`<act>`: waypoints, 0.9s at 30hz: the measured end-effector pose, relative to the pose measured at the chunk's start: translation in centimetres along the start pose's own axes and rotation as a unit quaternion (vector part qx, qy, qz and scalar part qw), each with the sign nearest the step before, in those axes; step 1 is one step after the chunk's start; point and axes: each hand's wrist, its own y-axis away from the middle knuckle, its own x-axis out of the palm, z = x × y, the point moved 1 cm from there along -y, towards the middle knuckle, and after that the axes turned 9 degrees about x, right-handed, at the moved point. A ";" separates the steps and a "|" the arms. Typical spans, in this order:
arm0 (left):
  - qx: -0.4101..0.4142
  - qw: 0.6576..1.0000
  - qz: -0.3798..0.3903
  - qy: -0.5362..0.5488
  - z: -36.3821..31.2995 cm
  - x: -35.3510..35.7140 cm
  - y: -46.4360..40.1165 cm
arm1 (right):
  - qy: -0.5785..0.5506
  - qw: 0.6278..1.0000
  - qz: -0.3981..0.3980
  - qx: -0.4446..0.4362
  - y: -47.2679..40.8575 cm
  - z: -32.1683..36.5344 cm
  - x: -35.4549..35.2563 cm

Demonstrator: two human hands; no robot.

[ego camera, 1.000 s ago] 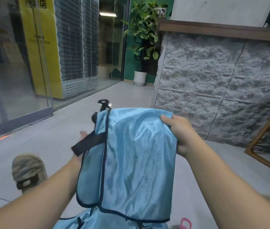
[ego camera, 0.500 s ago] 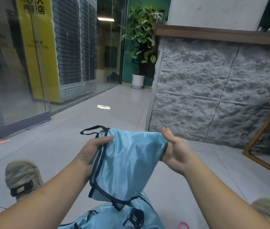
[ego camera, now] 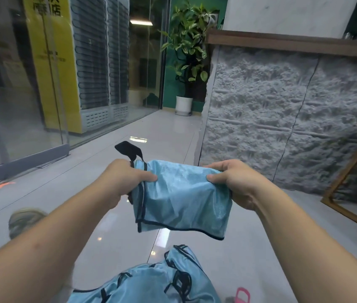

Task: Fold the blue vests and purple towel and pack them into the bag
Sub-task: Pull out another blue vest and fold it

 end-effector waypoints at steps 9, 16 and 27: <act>0.127 0.990 0.014 0.062 0.4 -0.6 0.5 | 0.127 0.988 0.081 -0.020 0.6 -0.2 -0.2; 0.197 0.975 0.033 0.099 0.8 -0.7 1.0 | 0.231 0.972 -0.023 -0.032 0.0 -0.4 0.0; 0.063 0.964 0.073 0.248 1.9 -0.8 1.6 | -0.010 0.999 0.029 -0.016 0.1 -1.7 -0.1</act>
